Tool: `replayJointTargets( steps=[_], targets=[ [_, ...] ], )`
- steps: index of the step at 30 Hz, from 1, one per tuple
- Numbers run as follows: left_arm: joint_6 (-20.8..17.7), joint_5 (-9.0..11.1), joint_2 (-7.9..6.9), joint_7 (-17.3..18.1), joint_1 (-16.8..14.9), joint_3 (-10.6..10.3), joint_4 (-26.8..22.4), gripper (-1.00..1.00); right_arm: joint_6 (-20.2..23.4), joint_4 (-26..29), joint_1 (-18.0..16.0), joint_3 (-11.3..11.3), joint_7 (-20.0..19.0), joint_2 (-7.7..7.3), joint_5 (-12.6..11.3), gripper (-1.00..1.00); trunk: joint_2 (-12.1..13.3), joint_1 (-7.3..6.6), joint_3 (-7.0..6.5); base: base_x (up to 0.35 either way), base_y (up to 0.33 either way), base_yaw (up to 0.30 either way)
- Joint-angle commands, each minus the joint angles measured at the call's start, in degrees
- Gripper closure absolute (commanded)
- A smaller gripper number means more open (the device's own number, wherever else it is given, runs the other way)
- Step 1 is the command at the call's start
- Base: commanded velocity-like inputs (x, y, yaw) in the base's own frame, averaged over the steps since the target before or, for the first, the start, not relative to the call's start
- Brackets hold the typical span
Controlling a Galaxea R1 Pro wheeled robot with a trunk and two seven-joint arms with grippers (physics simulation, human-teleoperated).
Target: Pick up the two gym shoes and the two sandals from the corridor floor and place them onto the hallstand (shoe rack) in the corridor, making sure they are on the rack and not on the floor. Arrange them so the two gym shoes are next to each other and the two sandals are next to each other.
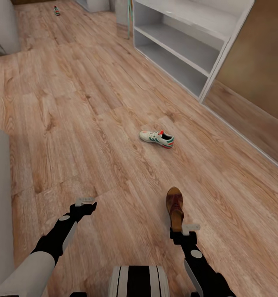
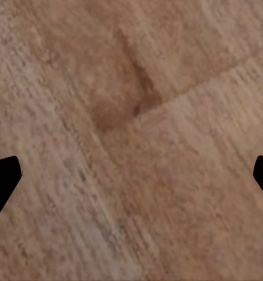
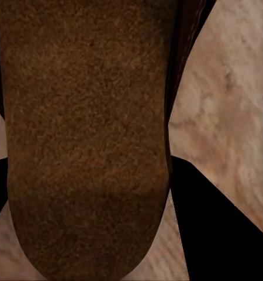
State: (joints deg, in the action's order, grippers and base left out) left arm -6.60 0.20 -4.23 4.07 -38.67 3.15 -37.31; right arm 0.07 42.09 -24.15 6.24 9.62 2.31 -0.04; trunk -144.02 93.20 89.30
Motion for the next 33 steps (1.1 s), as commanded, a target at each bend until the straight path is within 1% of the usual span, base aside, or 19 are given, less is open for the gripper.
replayJointTargets(
  steps=[1,7,11,14,18,23,27,30,33],
  targets=[
    [-0.3,0.1,-0.07,0.3,0.2,0.3,0.1,-1.0,-0.3,0.0,0.0,0.2,0.3,-0.2,-0.2,1.0,0.0,-0.03,-0.27,0.0,0.0,-0.098],
    [-0.2,0.1,-0.19,0.2,0.6,0.4,0.3,-1.0,-1.2,0.0,0.0,0.2,0.3,-0.28,-0.1,1.0,0.1,-0.18,-2.08,0.0,0.0,-0.115],
    [0.0,0.2,-0.28,0.1,2.0,0.6,0.1,-1.0,-1.4,-0.3,0.0,0.2,0.2,-0.42,0.0,1.0,0.1,-0.29,-3.31,0.0,0.0,-0.123],
    [1.3,0.3,-0.35,0.0,3.2,0.7,-0.1,-1.0,-1.4,-0.4,0.1,0.2,0.2,-0.74,0.1,1.0,0.2,-0.37,-4.23,0.0,0.0,-0.124],
    [4.2,0.1,-0.41,-0.2,4.1,0.7,0.4,-1.0,-1.5,-0.4,0.2,0.3,0.1,-1.06,0.1,1.0,0.2,-0.47,-5.47,0.0,0.0,-0.125],
    [5.5,0.2,-0.41,-0.3,5.3,0.7,0.7,-1.0,-1.6,-0.4,0.4,0.3,0.1,-1.28,0.2,1.0,0.3,-0.6,-7.01,0.0,0.0,-0.124],
    [6.7,0.3,-0.36,-0.4,7.0,0.7,0.8,-1.0,-1.6,-0.4,0.4,0.3,0.1,-1.46,0.2,1.0,0.4,-0.7,-8.25,0.0,0.0,-0.118],
    [8.5,0.3,-0.35,-0.4,8.2,0.7,0.9,-1.0,-1.6,-0.4,0.7,0.4,0.0,-1.57,0.3,1.0,0.4,-0.78,-9.18,0.0,0.0,-0.109],
    [11.0,0.3,-0.36,-0.4,10.3,0.8,1.0,-1.0,-2.1,-0.6,1.8,0.4,0.0,-1.69,0.3,1.0,0.4,-0.86,-10.11,0.0,0.0,-0.098]
  ],
)
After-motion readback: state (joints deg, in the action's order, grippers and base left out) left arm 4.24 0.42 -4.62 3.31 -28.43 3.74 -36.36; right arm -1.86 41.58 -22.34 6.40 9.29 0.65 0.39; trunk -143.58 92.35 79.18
